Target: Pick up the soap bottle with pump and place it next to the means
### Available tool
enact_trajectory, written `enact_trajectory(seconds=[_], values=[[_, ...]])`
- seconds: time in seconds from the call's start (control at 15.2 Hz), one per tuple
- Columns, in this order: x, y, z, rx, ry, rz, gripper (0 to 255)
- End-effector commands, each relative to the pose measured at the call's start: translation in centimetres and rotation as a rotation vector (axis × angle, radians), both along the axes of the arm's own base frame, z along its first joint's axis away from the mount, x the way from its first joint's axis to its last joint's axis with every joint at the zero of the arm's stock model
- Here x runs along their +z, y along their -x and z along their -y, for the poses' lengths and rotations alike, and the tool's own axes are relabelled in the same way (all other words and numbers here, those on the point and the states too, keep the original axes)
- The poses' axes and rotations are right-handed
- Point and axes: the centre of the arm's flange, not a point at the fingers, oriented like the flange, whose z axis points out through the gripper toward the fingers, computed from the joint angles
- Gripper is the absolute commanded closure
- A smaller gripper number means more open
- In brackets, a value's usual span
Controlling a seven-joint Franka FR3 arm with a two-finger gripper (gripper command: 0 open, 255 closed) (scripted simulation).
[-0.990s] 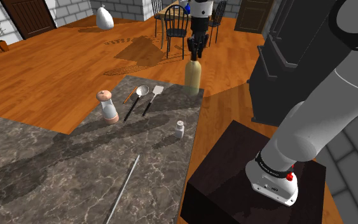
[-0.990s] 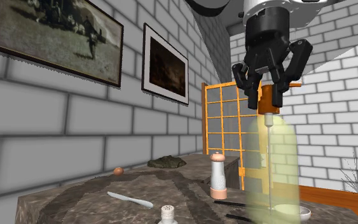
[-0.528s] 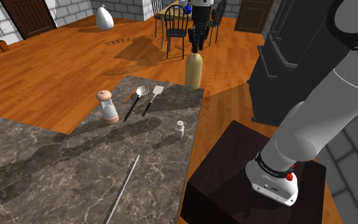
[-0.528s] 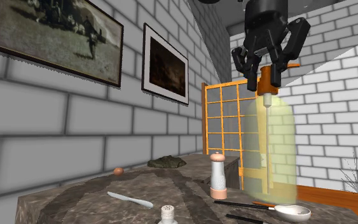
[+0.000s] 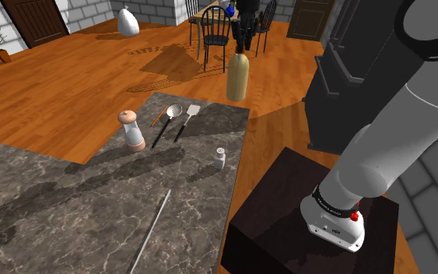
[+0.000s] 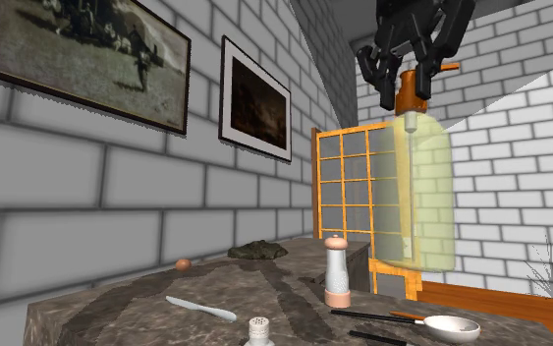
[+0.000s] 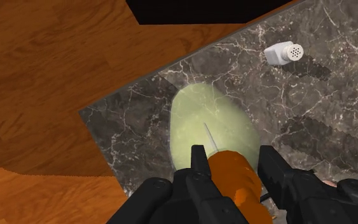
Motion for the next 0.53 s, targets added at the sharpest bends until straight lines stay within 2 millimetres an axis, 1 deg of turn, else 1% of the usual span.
enact_trajectory(seconds=[0.0, 0.46], values=[[1.1, 0.0, -0.1, 0.000, 0.000, 0.000, 255], [4.8, 0.0, -0.1, 0.000, 0.000, 0.000, 255]])
